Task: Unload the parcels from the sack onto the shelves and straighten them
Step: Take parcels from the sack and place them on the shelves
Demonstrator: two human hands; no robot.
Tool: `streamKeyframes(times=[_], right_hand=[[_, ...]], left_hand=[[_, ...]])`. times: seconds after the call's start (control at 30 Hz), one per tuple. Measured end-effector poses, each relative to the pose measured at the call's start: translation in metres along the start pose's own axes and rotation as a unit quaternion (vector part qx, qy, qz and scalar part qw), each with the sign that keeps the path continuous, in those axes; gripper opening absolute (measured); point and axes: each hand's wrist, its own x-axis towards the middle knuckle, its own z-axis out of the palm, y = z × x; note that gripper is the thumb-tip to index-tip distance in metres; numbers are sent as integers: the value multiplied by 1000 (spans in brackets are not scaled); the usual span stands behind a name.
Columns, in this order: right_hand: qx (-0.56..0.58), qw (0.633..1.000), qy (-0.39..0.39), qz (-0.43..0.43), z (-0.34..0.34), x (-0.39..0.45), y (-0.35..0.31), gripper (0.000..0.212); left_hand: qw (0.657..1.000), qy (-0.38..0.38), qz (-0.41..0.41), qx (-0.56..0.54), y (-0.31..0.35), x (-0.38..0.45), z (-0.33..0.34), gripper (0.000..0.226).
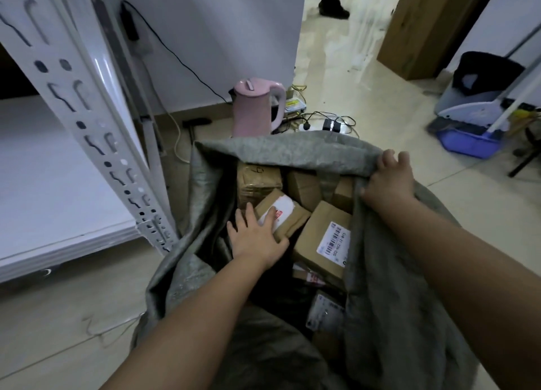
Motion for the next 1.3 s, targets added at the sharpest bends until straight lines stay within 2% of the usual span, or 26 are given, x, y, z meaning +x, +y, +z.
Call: streamKeyframes(times=[0.07, 0.13, 0.23, 0.33, 0.53, 0.63, 0.73, 0.83, 0.93, 1.03, 1.17, 1.23, 1.3], right_hand=[[33, 999, 7, 14, -6, -2, -17, 78], [65, 994, 88, -8, -15, -5, -34, 83], [107, 974, 172, -102, -25, -11, -62, 72], [153, 953, 195, -177, -29, -19, -86, 55], [267, 933, 162, -178, -28, -28, -104, 46], [348, 915, 125, -159, -34, -39, -99, 48], [456, 877, 44, -145, -62, -60, -85, 50], [557, 815, -94, -127, -107, -84, -54, 55], [643, 734, -205, -74, -150, -113, -13, 61], [697, 675, -241, -9, -191, -145, 33, 63], [747, 604, -274, 46, -248, -187, 98, 71], [761, 581, -285, 41, -276, -203, 130, 78], [765, 581, -278, 8, -306, -217, 164, 83]], left_hand=[[1000, -10, 6, 4, -2, -1, -2, 79], [1000, -10, 13, 1, -3, -1, -3, 82], [999, -19, 24, 19, -5, -1, -2, 96], [999, -17, 23, 37, -6, -1, -1, 106], [999, 32, 9, 4, -24, -11, -14, 102], [999, 15, -27, -39, -41, -29, -42, 100], [990, -14, -85, -111, -50, -61, -85, 98], [961, -35, -153, -226, -55, -99, -146, 97], [907, -47, -216, -357, -56, -141, -210, 95], [836, -59, -253, -483, -52, -186, -277, 87], [760, -117, -276, -577, -48, -248, -365, 69], [758, -131, -260, -584, -49, -275, -408, 61], [756, -135, -259, -586, -54, -301, -453, 53]])
